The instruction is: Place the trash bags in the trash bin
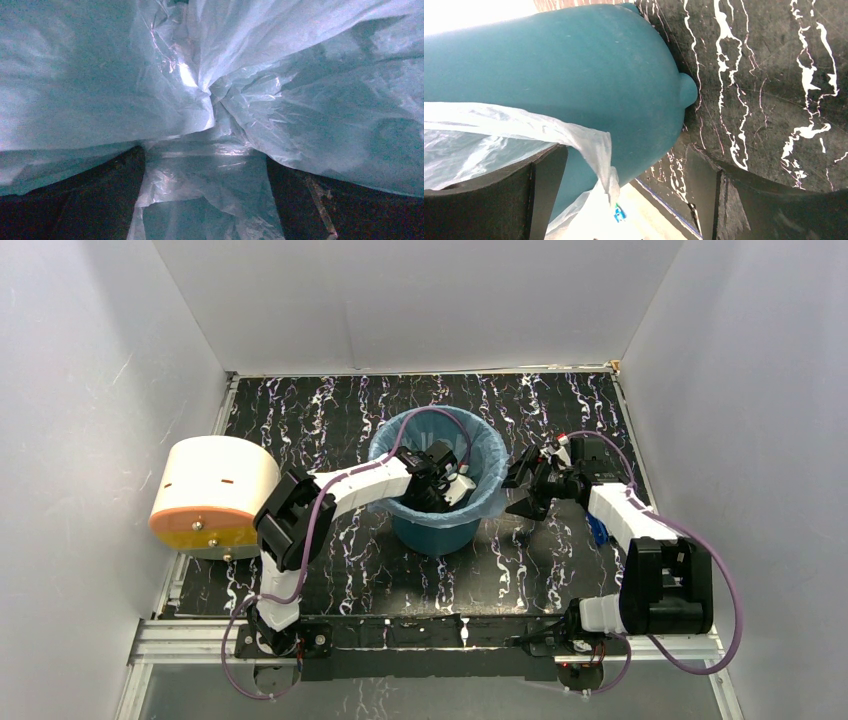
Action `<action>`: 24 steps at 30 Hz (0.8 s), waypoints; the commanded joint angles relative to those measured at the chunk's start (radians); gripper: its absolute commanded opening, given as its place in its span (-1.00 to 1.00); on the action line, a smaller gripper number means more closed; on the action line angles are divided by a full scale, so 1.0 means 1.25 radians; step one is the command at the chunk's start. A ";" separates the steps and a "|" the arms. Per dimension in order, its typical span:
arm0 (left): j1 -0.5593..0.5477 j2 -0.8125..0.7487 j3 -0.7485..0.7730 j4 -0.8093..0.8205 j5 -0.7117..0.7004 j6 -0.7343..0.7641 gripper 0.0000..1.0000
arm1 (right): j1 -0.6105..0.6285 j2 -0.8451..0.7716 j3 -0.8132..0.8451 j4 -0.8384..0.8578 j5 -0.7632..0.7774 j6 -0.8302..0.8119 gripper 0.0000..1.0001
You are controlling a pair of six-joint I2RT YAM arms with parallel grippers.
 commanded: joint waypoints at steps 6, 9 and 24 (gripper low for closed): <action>-0.003 -0.003 0.029 -0.059 -0.005 -0.023 0.82 | 0.000 0.026 -0.023 0.056 -0.024 0.021 0.97; -0.004 -0.017 0.041 -0.064 -0.016 -0.026 0.82 | 0.000 0.048 -0.041 0.084 -0.049 0.025 0.97; -0.004 -0.092 0.026 -0.044 -0.017 -0.030 0.83 | 0.000 0.072 -0.041 0.083 -0.044 0.014 0.97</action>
